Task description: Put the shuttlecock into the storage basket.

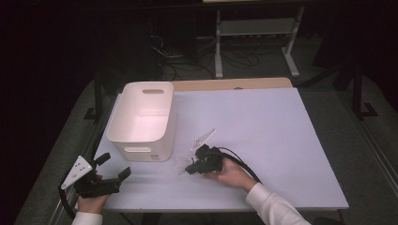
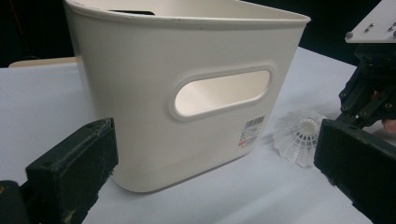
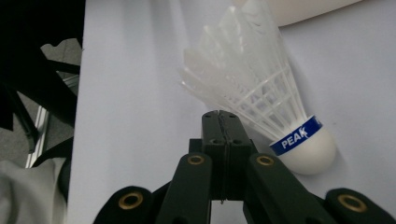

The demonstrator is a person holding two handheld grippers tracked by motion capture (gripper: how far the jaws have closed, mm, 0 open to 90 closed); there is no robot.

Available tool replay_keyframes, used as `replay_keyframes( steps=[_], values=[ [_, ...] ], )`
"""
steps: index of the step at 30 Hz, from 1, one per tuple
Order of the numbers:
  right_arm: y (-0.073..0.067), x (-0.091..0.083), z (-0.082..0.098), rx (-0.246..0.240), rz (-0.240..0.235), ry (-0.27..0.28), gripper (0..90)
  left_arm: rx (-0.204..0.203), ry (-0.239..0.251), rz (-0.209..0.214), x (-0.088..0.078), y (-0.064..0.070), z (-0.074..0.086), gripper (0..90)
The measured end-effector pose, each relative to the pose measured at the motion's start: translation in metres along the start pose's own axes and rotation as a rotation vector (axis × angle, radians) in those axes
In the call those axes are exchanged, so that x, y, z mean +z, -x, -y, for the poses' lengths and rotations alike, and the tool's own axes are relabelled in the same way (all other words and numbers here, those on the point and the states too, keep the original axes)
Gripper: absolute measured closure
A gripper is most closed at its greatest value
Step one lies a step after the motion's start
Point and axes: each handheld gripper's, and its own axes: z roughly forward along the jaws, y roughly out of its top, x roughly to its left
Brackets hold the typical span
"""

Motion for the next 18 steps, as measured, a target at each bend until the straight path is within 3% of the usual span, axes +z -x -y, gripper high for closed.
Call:
replay_keyframes(
  steps=[7, 13, 18],
  values=[
    [0.005, 0.000, -0.005, 0.018, 0.029, 0.042, 88.9, -0.002, 0.003, -0.002, 0.000, 0.000, 0.000, 0.0],
    [0.007, 0.000, -0.010, 0.084, 0.033, 0.064, 88.9, -0.002, 0.004, -0.003, 0.000, 0.000, 0.000, 0.0],
    [0.012, -0.001, -0.012, 0.100, 0.058, 0.083, 88.9, -0.002, 0.005, -0.003, 0.000, 0.000, 0.000, 0.0]
  ],
)
